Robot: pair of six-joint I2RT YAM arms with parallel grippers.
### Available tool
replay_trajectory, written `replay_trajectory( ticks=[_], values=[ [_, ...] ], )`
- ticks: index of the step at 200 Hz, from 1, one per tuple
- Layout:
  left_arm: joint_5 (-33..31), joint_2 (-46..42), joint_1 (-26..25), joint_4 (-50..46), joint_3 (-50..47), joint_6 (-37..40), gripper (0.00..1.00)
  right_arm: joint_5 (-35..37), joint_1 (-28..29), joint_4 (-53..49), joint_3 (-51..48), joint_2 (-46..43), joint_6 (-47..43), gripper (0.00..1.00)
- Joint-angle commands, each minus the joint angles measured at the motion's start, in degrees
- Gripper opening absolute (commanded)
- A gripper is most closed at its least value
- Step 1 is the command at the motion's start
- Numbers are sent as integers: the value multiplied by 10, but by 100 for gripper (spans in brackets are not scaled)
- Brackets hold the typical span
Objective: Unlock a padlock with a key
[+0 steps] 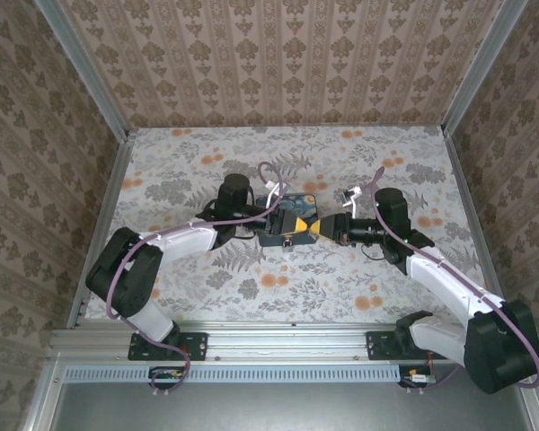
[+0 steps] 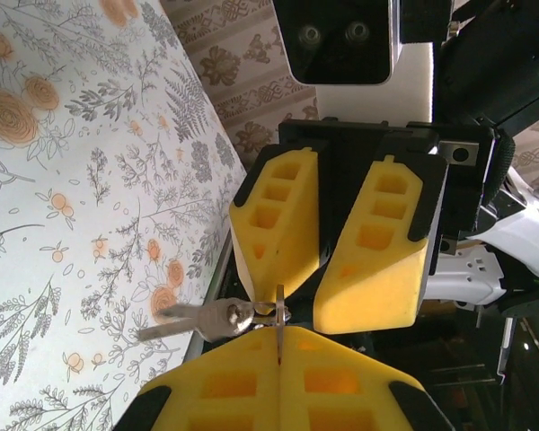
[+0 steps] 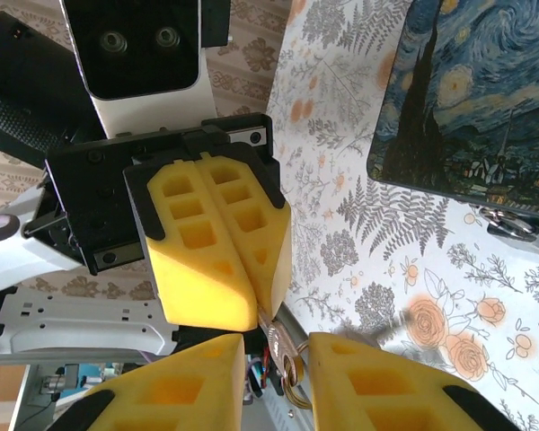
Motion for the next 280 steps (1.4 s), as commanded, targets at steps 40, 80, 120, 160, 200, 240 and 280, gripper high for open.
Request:
replay_trajectory(
  ticks=[40, 80, 120, 160, 200, 240, 280],
  values=[
    [18, -11, 2, 61, -6, -29, 0, -19, 4, 35, -5, -2, 19, 25],
    [25, -6, -2, 84, -9, -41, 0, -20, 5, 63, -11, -1, 36, 22],
    [25, 4, -2, 107, -14, -57, 0, -26, 5, 85, -21, -4, 48, 15],
    [26, 17, 0, 137, -20, -75, 0, -25, 5, 102, -30, -9, 61, 12],
    [23, 24, 9, 165, -26, -95, 0, -23, 5, 92, -34, -8, 57, 7],
    [3, 25, 28, 171, -37, -109, 18, -7, 5, 85, -39, -5, 57, 0],
    [-19, 6, 64, 150, -59, -105, 33, 21, 1, 57, -42, -11, 47, 0]
  ],
)
